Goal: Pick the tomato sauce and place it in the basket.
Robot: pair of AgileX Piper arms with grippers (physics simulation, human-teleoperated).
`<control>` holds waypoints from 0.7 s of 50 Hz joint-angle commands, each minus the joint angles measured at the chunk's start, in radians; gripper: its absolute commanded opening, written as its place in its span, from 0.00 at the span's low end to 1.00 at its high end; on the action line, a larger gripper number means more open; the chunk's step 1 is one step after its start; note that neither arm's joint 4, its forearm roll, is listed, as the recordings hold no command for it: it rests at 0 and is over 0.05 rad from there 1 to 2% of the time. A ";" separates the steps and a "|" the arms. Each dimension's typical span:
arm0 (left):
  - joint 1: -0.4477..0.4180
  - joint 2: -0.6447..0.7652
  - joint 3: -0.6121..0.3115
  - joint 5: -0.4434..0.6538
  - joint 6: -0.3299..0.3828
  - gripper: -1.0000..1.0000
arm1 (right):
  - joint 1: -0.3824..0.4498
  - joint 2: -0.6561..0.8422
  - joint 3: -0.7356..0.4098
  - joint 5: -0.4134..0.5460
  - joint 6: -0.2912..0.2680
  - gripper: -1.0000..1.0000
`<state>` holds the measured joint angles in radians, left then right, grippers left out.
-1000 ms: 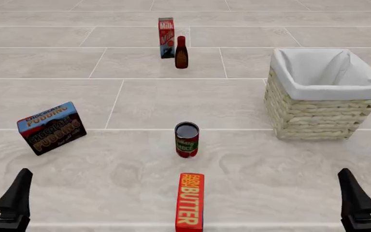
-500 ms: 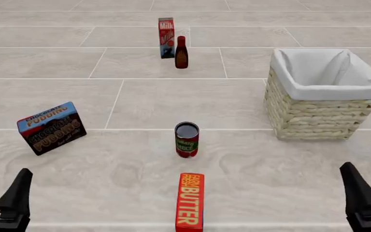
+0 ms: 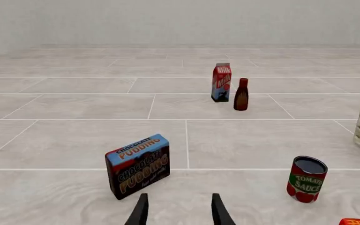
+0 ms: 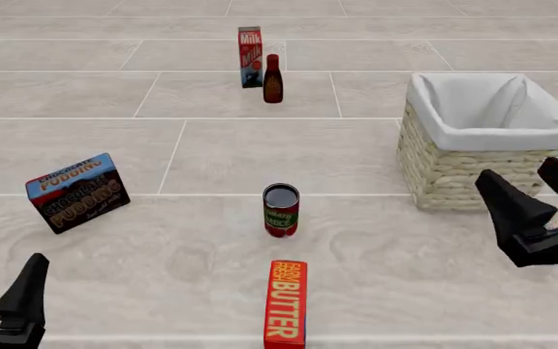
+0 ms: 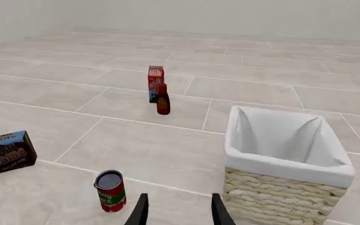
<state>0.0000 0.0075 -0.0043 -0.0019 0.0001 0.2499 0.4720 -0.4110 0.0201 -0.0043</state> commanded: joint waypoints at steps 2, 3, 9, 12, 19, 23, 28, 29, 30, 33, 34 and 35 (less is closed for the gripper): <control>0.000 0.000 0.000 0.000 0.000 1.00 | 0.106 0.277 -0.134 -0.049 0.006 1.00; 0.000 0.000 0.000 0.000 0.000 1.00 | 0.108 0.300 -0.145 -0.049 -0.005 1.00; 0.000 0.000 0.000 0.000 0.000 1.00 | 0.148 0.393 -0.186 -0.084 -0.006 1.00; 0.000 0.000 0.000 0.000 0.000 1.00 | 0.162 0.427 -0.207 -0.093 0.001 1.00; 0.000 0.000 0.000 0.000 0.000 1.00 | 0.172 0.497 -0.235 -0.122 0.019 1.00; 0.000 0.000 0.000 0.000 0.000 1.00 | 0.184 0.546 -0.251 -0.144 0.023 1.00; 0.000 0.000 0.000 0.000 0.000 1.00 | 0.204 0.600 -0.270 -0.156 0.008 1.00; 0.000 0.000 0.000 0.000 0.000 1.00 | 0.206 0.607 -0.273 -0.159 0.013 1.00; 0.000 0.000 0.000 0.000 0.000 1.00 | 0.210 0.624 -0.277 -0.165 0.001 1.00; 0.000 0.000 0.000 0.000 0.000 1.00 | 0.225 0.655 -0.286 -0.175 0.004 1.00; 0.000 0.000 0.000 0.000 0.000 1.00 | 0.227 0.664 -0.287 -0.179 0.001 1.00; 0.000 0.000 0.000 0.000 0.000 1.00 | 0.229 0.672 -0.288 -0.183 -0.001 1.00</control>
<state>0.0000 0.0075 -0.0043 -0.0019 0.0001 0.4443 1.0375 -0.6650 -0.1260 0.0026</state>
